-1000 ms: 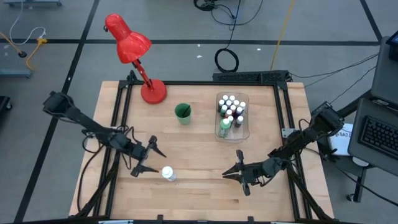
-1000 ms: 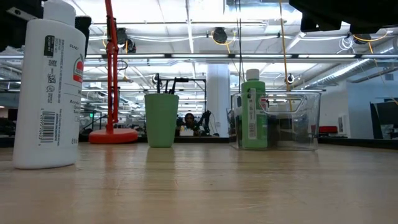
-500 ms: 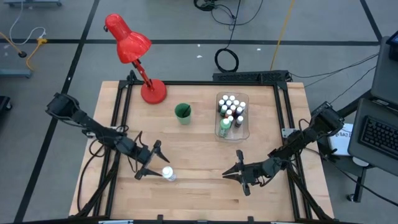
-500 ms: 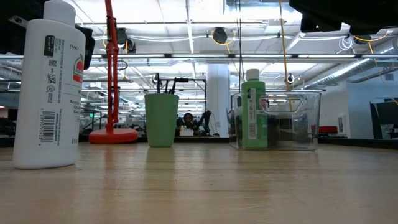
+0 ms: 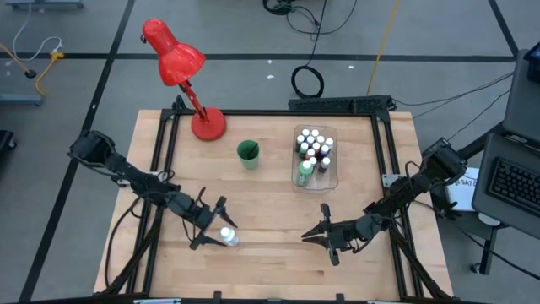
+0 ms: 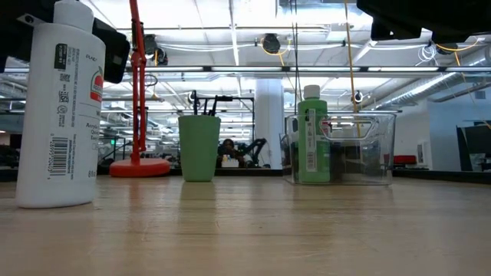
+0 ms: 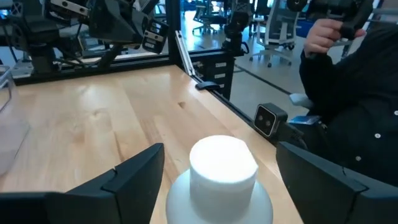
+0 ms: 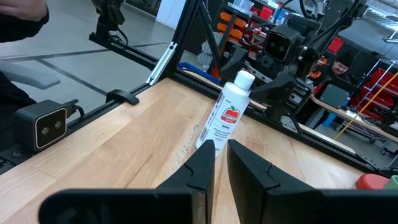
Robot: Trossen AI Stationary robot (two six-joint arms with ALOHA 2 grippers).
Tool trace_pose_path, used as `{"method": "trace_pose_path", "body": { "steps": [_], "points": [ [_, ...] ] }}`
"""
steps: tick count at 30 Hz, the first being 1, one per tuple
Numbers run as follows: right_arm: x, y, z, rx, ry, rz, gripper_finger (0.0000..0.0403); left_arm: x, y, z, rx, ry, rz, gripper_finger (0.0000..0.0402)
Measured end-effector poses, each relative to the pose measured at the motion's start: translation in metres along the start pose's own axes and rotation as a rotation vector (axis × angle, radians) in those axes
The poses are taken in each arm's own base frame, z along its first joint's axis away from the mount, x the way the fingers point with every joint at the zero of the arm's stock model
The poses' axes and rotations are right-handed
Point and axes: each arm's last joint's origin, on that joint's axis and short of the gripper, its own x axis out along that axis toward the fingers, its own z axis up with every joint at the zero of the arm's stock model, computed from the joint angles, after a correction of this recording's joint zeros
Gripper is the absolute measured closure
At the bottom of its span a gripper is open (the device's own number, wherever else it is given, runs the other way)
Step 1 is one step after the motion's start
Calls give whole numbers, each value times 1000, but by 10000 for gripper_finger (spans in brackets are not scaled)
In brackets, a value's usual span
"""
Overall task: Pick & Place Paint Supplies
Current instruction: Put the white paint bottle into the transparent bin
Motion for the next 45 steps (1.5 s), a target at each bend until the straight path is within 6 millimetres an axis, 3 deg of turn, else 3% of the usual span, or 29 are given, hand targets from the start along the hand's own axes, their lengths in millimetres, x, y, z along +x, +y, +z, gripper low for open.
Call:
{"method": "trace_pose_path", "body": {
  "steps": [10,18,25,30,33,38,45],
  "points": [
    [0,0,0,-2,0,0,369,0,0,1,4,-7,-1,171],
    [0,0,0,-1,-2,-1,369,3,2,12,-79,-86,53,304],
    [-2,2,7,29,-65,-1,369,31,6,57,-81,-11,81,302],
    [-7,11,10,47,-84,56,369,44,15,118,4,-45,151,302],
    [-10,19,13,49,-123,172,369,50,29,148,61,-92,210,302],
    [-19,29,22,56,-191,297,369,70,68,172,118,-110,240,302],
    [-32,40,40,89,-384,457,369,121,154,187,181,-115,302,303]
  ]
}}
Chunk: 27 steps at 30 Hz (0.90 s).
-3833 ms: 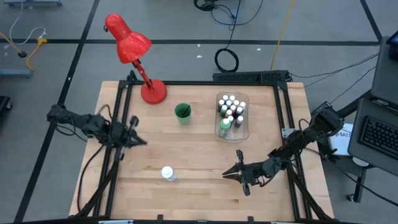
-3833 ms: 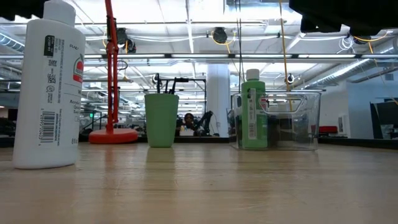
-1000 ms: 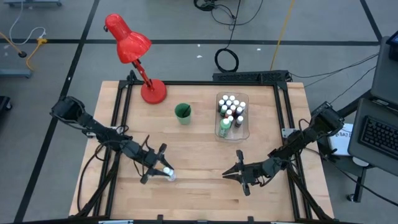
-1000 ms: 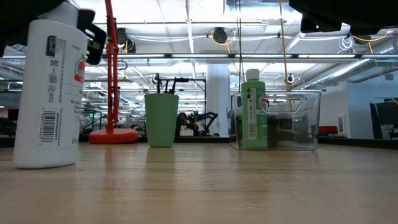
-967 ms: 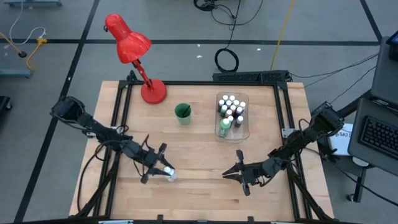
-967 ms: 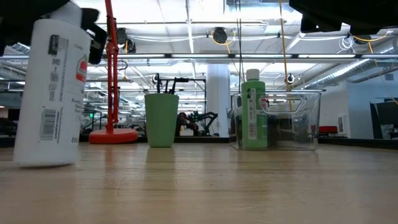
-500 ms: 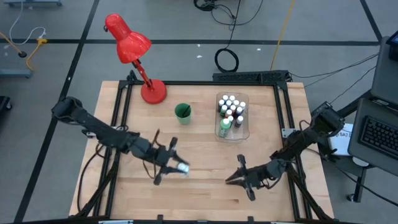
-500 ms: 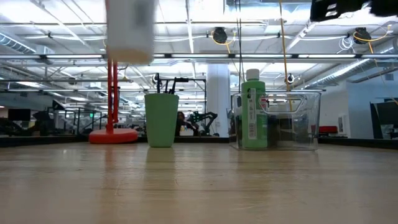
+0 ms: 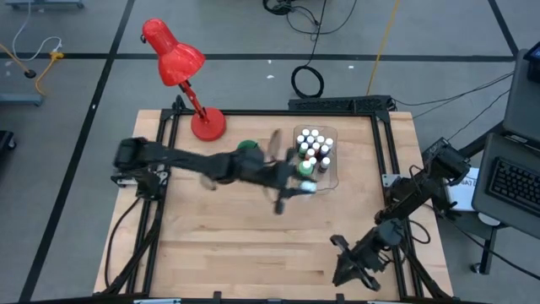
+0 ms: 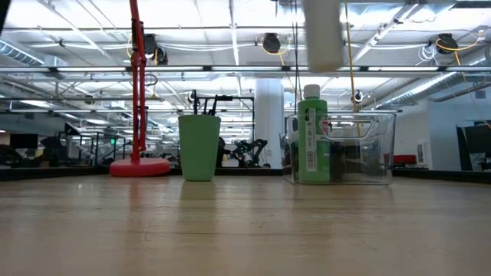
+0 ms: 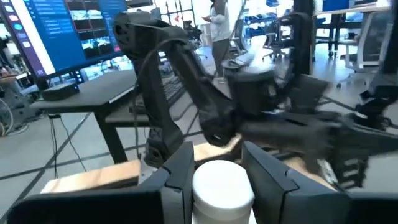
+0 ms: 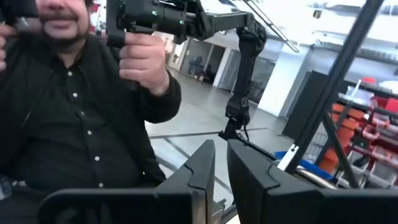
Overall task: Pick & Place Paint Supplies
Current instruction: Put the white paint bottle into the transparent bin
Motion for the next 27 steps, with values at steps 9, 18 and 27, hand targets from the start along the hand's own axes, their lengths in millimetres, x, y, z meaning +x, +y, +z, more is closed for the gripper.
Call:
{"method": "trace_pose_path", "body": {
  "steps": [9,18,27],
  "points": [
    [-4,25,2,-72,30,105,369,61,53,-28,20,157,-44,303],
    [-7,41,4,-94,34,168,369,63,79,-5,24,73,-45,303],
    [-8,43,12,-157,-29,129,369,59,107,-22,0,128,-19,303]
  ]
}}
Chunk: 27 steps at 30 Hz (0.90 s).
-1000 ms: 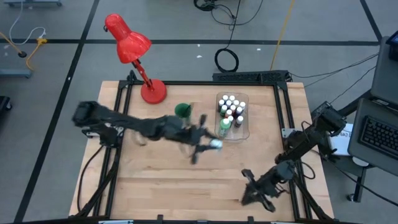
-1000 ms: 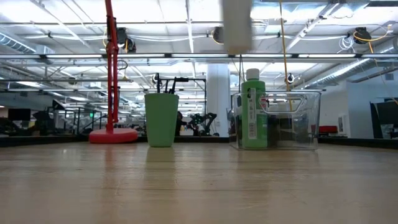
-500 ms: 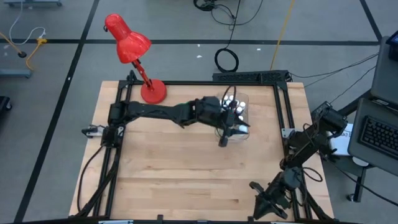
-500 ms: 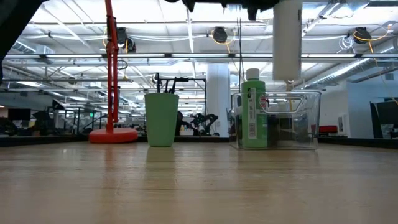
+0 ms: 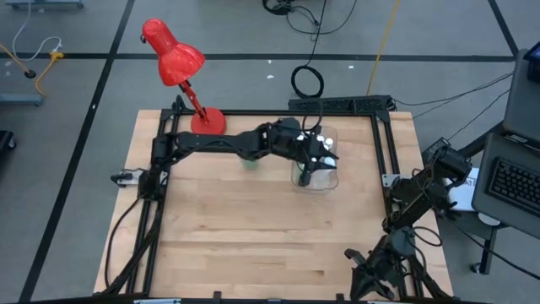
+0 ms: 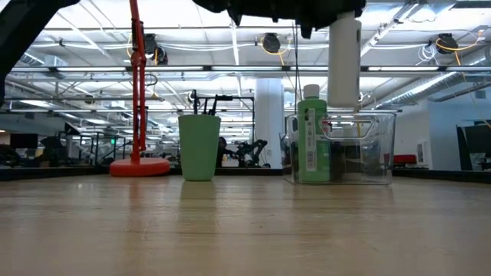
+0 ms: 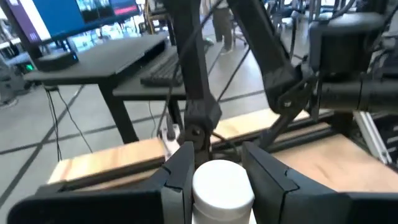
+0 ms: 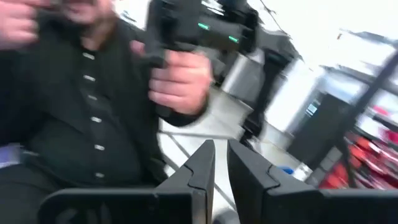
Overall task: Pick & Place Paint Supplies
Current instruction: Put the white paint bottle into the transparent bin
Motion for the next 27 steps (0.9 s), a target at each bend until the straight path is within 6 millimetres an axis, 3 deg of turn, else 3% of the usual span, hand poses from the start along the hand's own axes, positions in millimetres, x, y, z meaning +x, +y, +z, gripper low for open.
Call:
{"method": "trace_pose_path", "body": {
  "steps": [6,17,27],
  "points": [
    [0,-2,-4,29,68,-83,369,6,11,-18,-21,10,-16,303],
    [0,-2,-5,26,79,-82,369,19,20,-49,-62,54,-20,303],
    [-1,-6,-8,48,145,-204,369,33,18,-79,-67,103,-54,303]
  ]
}}
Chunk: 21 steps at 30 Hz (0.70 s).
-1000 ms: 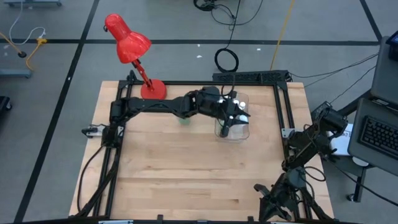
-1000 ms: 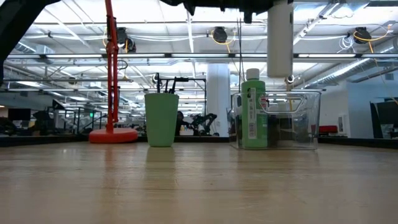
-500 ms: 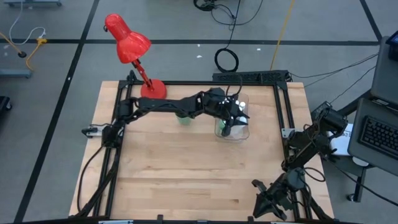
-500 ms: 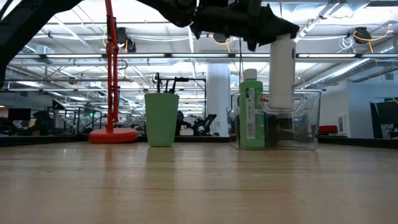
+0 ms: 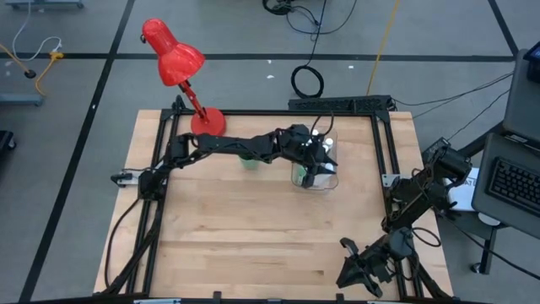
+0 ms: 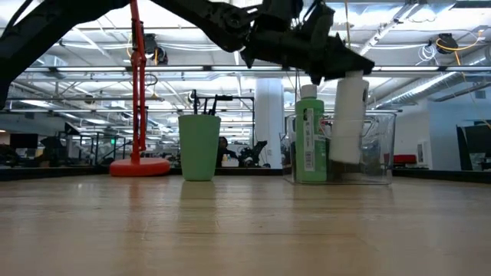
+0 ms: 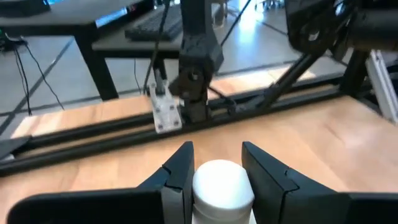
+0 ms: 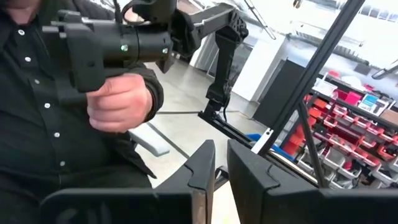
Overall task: Pick & Place Paint Supplies
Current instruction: Put the white paint bottle into the transparent bin, then return to Home Position
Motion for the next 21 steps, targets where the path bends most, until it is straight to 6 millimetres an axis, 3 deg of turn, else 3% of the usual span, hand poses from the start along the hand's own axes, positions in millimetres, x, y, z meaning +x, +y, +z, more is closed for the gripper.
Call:
{"method": "trace_pose_path", "body": {
  "steps": [16,21],
  "points": [
    [0,-1,-1,0,3,-2,369,3,2,-14,-58,77,22,302],
    [0,-1,-1,0,3,-2,369,2,3,-16,-105,110,49,256]
  ]
}}
